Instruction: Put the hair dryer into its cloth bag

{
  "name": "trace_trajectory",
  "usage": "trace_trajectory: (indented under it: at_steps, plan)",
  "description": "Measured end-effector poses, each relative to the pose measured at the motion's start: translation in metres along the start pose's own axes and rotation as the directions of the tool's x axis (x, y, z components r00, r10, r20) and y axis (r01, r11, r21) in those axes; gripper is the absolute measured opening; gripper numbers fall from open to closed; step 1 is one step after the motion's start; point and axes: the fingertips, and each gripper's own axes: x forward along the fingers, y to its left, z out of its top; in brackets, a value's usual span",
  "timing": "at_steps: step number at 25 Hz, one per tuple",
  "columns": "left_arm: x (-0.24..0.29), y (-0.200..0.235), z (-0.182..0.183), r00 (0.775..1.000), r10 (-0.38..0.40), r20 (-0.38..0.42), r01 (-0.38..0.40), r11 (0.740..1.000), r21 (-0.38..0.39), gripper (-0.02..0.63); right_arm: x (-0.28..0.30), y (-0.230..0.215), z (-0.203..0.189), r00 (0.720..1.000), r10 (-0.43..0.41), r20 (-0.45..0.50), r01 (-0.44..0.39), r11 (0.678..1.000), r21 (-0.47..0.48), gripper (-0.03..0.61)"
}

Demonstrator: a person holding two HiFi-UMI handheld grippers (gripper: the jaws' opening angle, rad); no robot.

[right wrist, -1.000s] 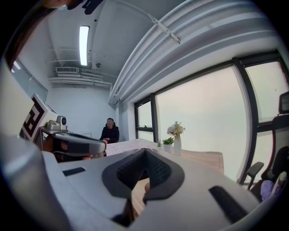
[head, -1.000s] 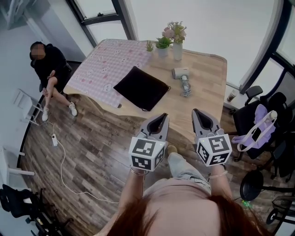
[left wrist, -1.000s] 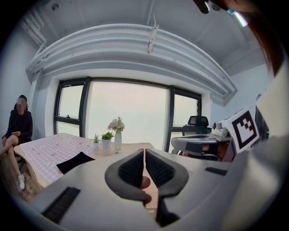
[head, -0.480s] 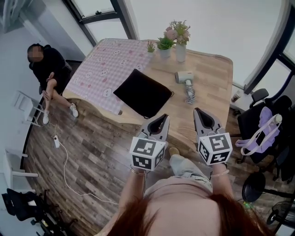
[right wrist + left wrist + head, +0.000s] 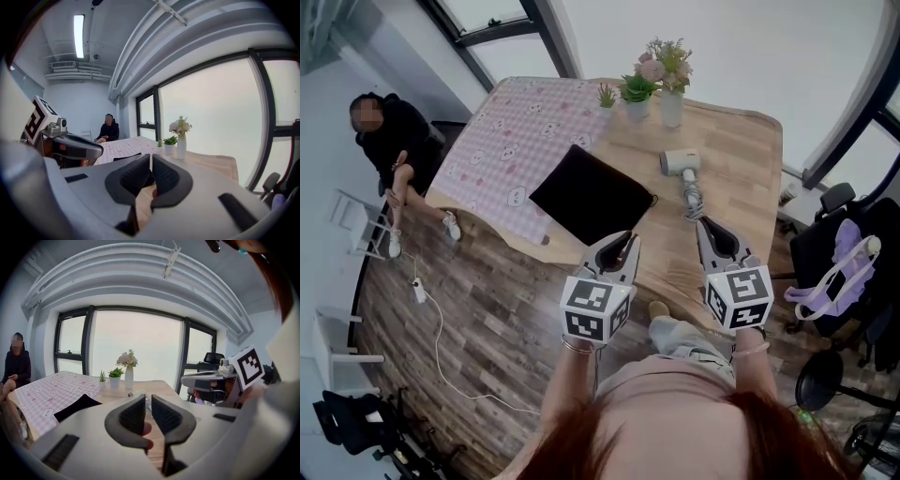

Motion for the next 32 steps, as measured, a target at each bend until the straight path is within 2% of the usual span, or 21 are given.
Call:
trace_trajectory:
  at_steps: [9,13,17,32]
  plan:
    - [0.031,0.027,-0.001,0.999,0.011,-0.04,-0.012,1.0,-0.002,0.023,0.033,-0.022,-0.008,0.999,0.0,-0.053,-0.001,1.0,-0.005,0.043]
    - [0.045,0.037,-0.006,0.997,0.005,-0.078,-0.006,1.0,-0.001,0.062,0.049,-0.033,-0.012,0.997,-0.002,-0.077,0.001,1.0,-0.01,0.057]
    - [0.062,0.047,-0.014,0.993,0.003,-0.114,-0.004,1.0,-0.003,0.075,0.066,-0.046,-0.021,0.995,-0.005,-0.104,0.004,1.0,-0.009,0.066]
    - [0.117,0.092,-0.061,0.958,0.006,-0.286,0.005,0.999,0.038,0.13,0.124,-0.077,-0.06,0.977,-0.022,-0.212,0.016,1.0,-0.026,0.11]
